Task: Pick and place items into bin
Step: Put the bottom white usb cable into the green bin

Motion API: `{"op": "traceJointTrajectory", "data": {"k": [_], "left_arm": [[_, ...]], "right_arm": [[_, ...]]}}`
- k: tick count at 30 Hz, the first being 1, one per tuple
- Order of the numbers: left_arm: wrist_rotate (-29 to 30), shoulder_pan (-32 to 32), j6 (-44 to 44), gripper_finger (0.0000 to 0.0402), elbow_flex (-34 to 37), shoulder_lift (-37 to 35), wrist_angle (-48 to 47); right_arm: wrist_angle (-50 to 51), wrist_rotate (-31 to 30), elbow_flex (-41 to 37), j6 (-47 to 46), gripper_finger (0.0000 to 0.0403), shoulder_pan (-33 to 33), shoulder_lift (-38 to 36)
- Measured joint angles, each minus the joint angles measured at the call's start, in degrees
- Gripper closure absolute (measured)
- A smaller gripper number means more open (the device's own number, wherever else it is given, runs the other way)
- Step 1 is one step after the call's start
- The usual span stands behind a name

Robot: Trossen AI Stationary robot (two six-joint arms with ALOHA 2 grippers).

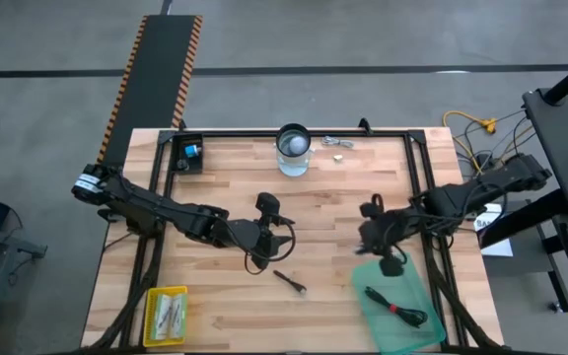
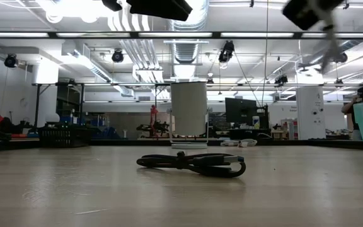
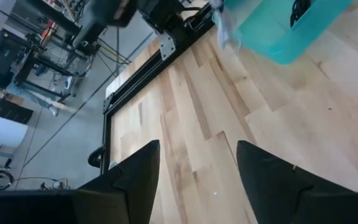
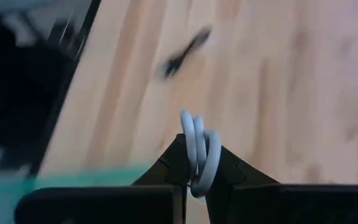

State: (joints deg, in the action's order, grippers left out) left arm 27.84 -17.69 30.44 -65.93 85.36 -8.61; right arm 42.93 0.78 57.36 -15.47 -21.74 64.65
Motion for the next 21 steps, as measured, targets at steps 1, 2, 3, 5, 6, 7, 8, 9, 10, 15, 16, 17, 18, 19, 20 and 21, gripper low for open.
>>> {"op": "traceJointTrajectory", "data": {"k": [1, 2, 3, 5, 6, 7, 8, 9, 10, 15, 16, 17, 18, 19, 20, 21], "left_arm": [[0.17, 0.02, 0.04, 0.0206, 0.00, 0.00, 0.00], [0.36, 0.07, 0.10, 0.0206, 0.00, 0.00, -0.07], [0.82, 0.07, 0.12, 0.0206, 0.00, 0.00, -0.07], [1.89, 0.07, 0.14, 0.0205, 0.00, 0.00, -0.07], [2.55, 0.07, 0.14, 0.0205, 0.00, 0.00, -0.07], [2.79, 0.07, 0.16, 0.0205, 0.00, 0.00, -0.10], [2.82, 0.07, 0.15, 0.0205, 0.00, 0.00, -0.10], [2.84, 0.07, 0.17, 0.0205, 0.00, 0.00, -0.10], [2.84, 0.07, 0.17, 0.0205, 0.00, 0.00, -0.09], [2.90, 0.07, 0.18, 0.0205, 0.00, 0.00, -0.08], [2.90, 0.07, 0.17, 0.0205, 0.00, 0.00, -0.09], [2.90, 0.07, 0.19, 0.0205, 0.00, 0.00, -0.10], [2.91, 0.07, 0.17, 0.0205, 0.00, 0.00, -0.10], [2.93, 0.07, 0.14, 0.0205, 0.00, 0.00, -0.10], [2.93, 0.07, 0.12, 0.0205, 0.00, 0.00, -0.10], [2.93, 0.07, 0.12, 0.0205, 0.00, 0.00, -0.08]], "right_arm": [[2.24, 1.44, 0.00, -1.16, 0.0387, -0.52, -0.25], [4.41, 3.15, 0.00, -2.34, 0.0387, -1.04, -0.38], [6.42, 4.98, 0.00, -3.55, 0.0387, -1.60, -0.49], [8.87, 8.27, 0.00, -6.40, 0.0387, -2.77, -0.54], [9.72, 9.44, 0.00, -8.03, 0.0387, -3.44, -0.55], [10.48, 10.20, 0.00, -9.91, 0.0387, -4.11, -0.53], [10.87, 10.89, 0.00, -12.01, 0.0386, -4.78, -0.53], [11.08, 11.56, 0.00, -14.00, 0.0385, -5.40, -0.53], [11.30, 12.05, 0.00, -15.80, 0.0383, -6.09, -0.53], [14.22, 13.90, 0.00, -26.45, 0.0382, -9.95, -0.53], [15.09, 14.34, 0.00, -28.57, 0.0382, -10.64, -0.49], [15.68, 14.60, 0.00, -30.47, 0.0381, -11.31, -0.42], [16.02, 14.64, 0.00, -32.03, 0.0379, -11.98, -0.42], [16.10, 14.55, 0.00, -33.34, 0.0376, -12.67, -0.42], [16.05, 14.34, 0.00, -34.37, 0.0372, -13.36, -0.42], [16.05, 14.22, 0.00, -35.11, 0.0368, -13.85, -0.42]]}}
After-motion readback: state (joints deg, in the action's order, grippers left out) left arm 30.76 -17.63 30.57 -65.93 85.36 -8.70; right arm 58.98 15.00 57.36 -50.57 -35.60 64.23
